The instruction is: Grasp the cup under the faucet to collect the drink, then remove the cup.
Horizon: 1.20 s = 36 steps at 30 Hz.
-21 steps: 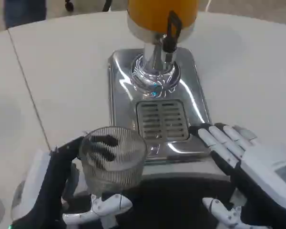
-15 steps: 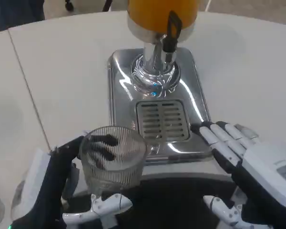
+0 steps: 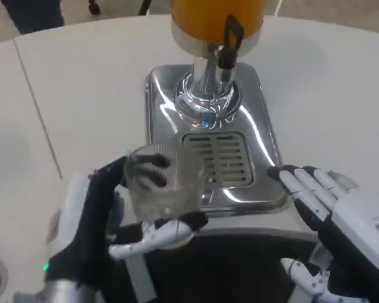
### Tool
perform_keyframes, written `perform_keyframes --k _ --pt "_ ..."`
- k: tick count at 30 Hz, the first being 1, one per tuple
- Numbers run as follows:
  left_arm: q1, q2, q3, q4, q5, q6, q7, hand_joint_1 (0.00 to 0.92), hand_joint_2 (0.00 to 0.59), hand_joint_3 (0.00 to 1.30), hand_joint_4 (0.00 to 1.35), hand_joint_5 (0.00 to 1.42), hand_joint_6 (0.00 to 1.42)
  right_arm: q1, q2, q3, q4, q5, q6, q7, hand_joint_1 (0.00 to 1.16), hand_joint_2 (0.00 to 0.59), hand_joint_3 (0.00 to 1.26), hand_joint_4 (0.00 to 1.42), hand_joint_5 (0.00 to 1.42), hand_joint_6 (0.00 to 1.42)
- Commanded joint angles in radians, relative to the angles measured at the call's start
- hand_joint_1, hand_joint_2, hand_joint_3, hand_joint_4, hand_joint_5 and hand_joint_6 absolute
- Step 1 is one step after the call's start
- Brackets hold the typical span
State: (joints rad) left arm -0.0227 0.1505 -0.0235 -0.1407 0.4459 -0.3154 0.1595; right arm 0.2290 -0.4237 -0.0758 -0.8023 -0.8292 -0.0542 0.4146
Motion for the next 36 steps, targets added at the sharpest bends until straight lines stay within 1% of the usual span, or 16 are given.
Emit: perform_keyframes --k 1,2,4,6,8,12,15,17,21,24,29,32,36 --pt "-0.124 -0.041 -0.040 0.117 0.035 -0.007 0.075 0.697 0.070 1.10 1.15 1.42 1.42 0.015 0.007 -0.014 -0.052 -0.010 0.034 0.030 0.23 0.551 0.00 0.00 0.00 0.02" --pt "-0.139 -0.045 -0.045 0.132 0.040 -0.008 0.084 0.697 0.071 1.10 1.15 1.42 1.42 0.015 0.007 -0.014 -0.057 -0.012 0.040 0.036 0.24 0.542 0.00 0.00 0.00 0.02" --pt "-0.198 -0.051 -0.064 0.192 0.069 -0.010 0.116 0.697 0.071 1.10 1.15 1.41 1.42 0.008 0.009 -0.004 -0.064 -0.019 0.047 0.046 0.26 0.542 0.00 0.00 0.00 0.03" --pt "-0.258 -0.056 -0.079 0.269 0.089 -0.016 0.148 0.697 0.071 1.10 1.15 1.41 1.42 0.002 0.014 0.004 -0.070 -0.025 0.052 0.050 0.26 0.542 0.00 0.00 0.00 0.03" --pt "-0.328 -0.073 -0.093 0.365 0.092 -0.022 0.190 0.697 0.071 1.10 1.15 1.41 1.42 0.001 0.019 0.005 -0.074 -0.028 0.058 0.054 0.26 0.542 0.00 0.00 0.00 0.03" --pt "-0.411 -0.089 -0.118 0.478 0.105 -0.037 0.249 0.697 0.074 1.10 1.14 1.41 1.42 0.002 0.022 -0.001 -0.090 -0.019 0.064 0.068 0.27 0.542 0.00 0.00 0.00 0.03" --pt "-0.502 -0.109 -0.150 0.608 0.117 -0.050 0.285 0.697 0.076 1.10 1.14 1.41 1.42 0.011 0.021 -0.012 -0.104 -0.012 0.068 0.079 0.27 0.542 0.00 0.00 0.00 0.03" --pt "-0.541 -0.116 -0.161 0.667 0.113 -0.059 0.303 0.697 0.076 1.10 1.14 1.41 1.42 0.024 0.021 -0.021 -0.117 -0.009 0.072 0.086 0.27 0.542 0.00 0.00 0.00 0.03" --pt "-0.622 -0.124 -0.175 0.785 0.108 -0.076 0.346 0.697 0.076 1.10 1.14 1.41 1.42 0.046 0.024 -0.036 -0.141 -0.004 0.077 0.097 0.27 0.542 0.00 0.00 0.00 0.03" --pt "-0.691 -0.136 -0.173 0.890 0.098 -0.082 0.391 0.697 0.076 1.10 1.14 1.41 1.42 0.057 0.027 -0.042 -0.156 -0.002 0.079 0.105 0.27 0.542 0.00 0.00 0.00 0.03" --pt "-0.766 -0.147 -0.172 1.016 0.097 -0.078 0.479 0.705 0.080 1.10 1.13 1.39 1.42 0.048 0.038 -0.026 -0.168 -0.017 0.087 0.122 0.28 0.542 0.00 0.00 0.00 0.03" --pt "-0.792 -0.142 -0.187 1.073 0.117 -0.078 0.535 0.706 0.080 1.09 1.11 1.39 1.42 0.042 0.048 -0.019 -0.171 -0.023 0.099 0.134 0.28 0.542 0.00 0.00 0.00 0.03" --pt "-0.806 -0.132 -0.204 1.122 0.119 -0.085 0.575 0.703 0.083 1.09 1.11 1.39 1.42 0.034 0.056 -0.003 -0.168 -0.034 0.104 0.144 0.27 0.546 0.00 0.00 0.00 0.03"
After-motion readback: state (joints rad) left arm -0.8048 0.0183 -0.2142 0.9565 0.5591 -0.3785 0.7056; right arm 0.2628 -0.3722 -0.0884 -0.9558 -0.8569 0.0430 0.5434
